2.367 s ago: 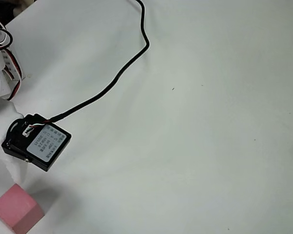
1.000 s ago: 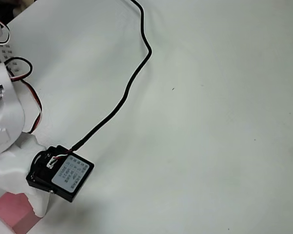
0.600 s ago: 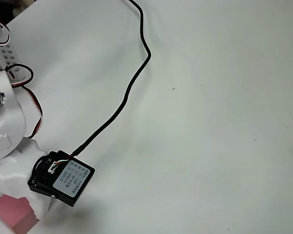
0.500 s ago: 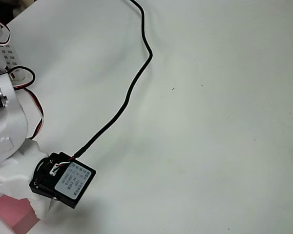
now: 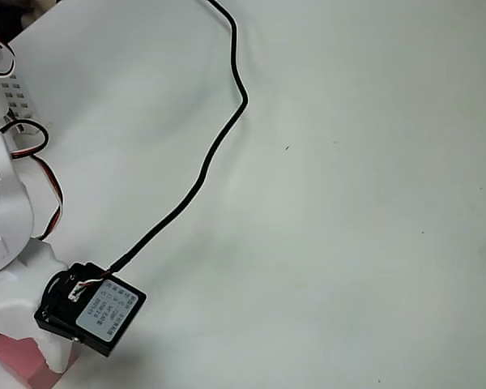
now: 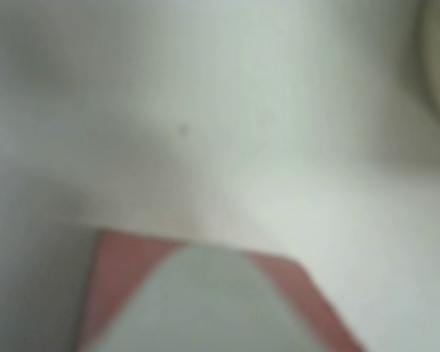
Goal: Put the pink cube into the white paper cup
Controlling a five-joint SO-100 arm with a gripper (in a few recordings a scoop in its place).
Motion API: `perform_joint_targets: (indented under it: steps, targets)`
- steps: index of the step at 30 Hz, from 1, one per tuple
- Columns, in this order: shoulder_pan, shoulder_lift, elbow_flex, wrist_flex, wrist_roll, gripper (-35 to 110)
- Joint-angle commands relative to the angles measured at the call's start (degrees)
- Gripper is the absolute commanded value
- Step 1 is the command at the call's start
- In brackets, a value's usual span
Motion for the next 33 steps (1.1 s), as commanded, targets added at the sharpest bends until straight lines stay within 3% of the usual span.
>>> perform_joint_targets:
  steps: [1,10,33]
  targets:
    - [0.5,1.4,-1.1,0.0,-0.7,18]
    - [0.6,1.8,0.3,0.0,-0.7,9]
    - [-1.5,10.6,2.8,2.2,0.3,1]
